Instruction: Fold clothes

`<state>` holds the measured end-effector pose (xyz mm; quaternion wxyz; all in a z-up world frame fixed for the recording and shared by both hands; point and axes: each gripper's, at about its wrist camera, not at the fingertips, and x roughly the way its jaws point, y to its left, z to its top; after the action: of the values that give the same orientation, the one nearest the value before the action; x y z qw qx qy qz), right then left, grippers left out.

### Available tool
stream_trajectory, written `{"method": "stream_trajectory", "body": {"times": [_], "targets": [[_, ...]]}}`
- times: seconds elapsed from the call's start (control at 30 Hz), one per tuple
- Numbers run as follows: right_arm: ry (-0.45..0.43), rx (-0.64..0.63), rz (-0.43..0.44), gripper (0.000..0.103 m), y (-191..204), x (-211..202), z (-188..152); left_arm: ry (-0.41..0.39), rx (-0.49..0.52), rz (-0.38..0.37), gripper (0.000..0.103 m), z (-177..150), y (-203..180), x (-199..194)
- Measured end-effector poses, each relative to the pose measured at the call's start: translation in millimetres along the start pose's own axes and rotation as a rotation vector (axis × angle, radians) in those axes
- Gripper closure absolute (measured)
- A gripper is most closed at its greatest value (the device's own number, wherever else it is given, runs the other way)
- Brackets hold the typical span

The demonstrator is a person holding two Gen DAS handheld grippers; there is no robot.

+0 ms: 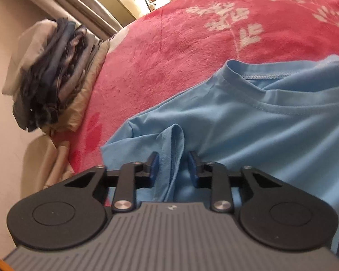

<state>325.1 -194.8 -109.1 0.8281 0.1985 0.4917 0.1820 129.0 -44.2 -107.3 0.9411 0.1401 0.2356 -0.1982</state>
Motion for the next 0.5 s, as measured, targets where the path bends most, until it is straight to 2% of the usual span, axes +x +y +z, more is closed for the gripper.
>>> {"method": "stream_trajectory", "body": {"times": [0.1,0.27,0.37,0.5], "targets": [[-0.045,0.004,0.022,0.097,7.4,-8.5,2.1,0.006,-0.038,0.039,0.095,0.5,3.7,1.6],[-0.125,-0.005,0.106,0.099,33.5,-16.2,11.5,-0.019,-0.308,0.059,0.098,2.7,43.6,-11.5],[-0.138,-0.017,0.168,0.1,57.3,-8.1,19.9,-0.035,-0.469,0.092,0.098,0.3,68.7,-21.6],[-0.128,-0.052,0.208,0.1,89.8,3.0,31.0,-0.037,-0.545,0.082,0.098,-8.5,84.3,-27.9]]}}
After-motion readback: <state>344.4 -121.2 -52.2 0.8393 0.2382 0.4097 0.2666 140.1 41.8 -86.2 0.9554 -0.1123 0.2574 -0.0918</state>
